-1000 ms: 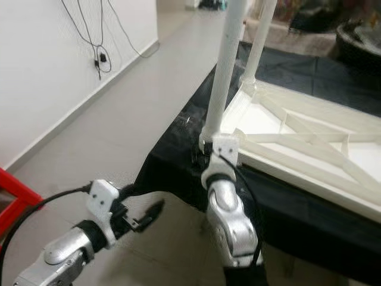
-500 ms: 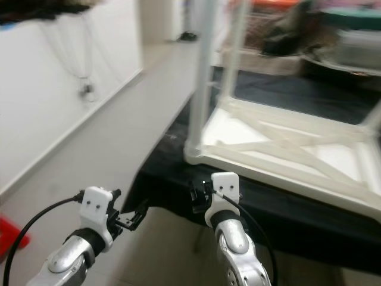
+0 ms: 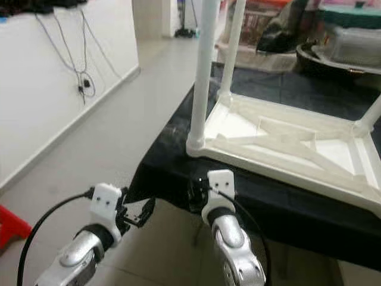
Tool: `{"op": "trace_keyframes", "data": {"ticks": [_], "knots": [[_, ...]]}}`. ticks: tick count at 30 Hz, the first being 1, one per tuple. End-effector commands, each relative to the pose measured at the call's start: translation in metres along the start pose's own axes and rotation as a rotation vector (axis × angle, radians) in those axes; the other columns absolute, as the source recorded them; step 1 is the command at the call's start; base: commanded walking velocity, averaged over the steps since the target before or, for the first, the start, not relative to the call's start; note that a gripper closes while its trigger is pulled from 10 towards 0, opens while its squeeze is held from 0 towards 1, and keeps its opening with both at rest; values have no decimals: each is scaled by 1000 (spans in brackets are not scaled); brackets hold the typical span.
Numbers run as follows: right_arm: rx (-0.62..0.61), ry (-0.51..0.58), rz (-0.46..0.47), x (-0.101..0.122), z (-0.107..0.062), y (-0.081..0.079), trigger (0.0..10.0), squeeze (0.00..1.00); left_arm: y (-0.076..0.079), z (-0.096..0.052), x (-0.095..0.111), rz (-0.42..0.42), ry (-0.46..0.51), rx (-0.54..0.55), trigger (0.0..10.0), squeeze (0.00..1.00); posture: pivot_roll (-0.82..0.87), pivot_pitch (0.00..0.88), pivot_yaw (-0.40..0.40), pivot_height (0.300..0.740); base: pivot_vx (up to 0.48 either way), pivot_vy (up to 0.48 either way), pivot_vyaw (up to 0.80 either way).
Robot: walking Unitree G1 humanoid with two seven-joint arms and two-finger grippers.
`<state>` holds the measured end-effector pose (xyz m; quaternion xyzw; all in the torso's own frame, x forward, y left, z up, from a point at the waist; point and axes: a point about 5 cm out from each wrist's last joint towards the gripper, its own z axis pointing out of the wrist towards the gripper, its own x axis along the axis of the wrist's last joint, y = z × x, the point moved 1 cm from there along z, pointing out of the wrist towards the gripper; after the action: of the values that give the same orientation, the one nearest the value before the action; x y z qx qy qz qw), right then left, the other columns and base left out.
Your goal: Building children table
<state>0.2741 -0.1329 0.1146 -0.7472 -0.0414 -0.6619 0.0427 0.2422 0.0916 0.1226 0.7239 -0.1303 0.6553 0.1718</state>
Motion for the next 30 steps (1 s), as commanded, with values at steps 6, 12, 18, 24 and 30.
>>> {"op": "trace_keyframes", "data": {"ticks": [6,12,18,24,30], "knots": [[18,12,-14,-2,-1,-2,10000,0,-3,0,-4,13,-12,39,10000,0,76,11,-36,740,-51,0,0],[39,17,-12,-1,-1,-5,10000,0,-4,0,-5,20,-11,57,10000,0,80,14,-40,740,0,0,0],[51,9,-15,-2,-1,-7,10000,0,-7,-1,-4,23,-6,83,10000,0,83,20,-41,740,0,0,-667],[60,15,-23,-1,-1,-8,10000,0,-8,-1,-4,23,1,102,10000,0,81,23,-41,740,0,0,-800],[62,20,-29,-1,-1,-8,10000,0,-8,0,-4,20,3,109,10000,0,78,24,-42,740,0,0,-665]]}}
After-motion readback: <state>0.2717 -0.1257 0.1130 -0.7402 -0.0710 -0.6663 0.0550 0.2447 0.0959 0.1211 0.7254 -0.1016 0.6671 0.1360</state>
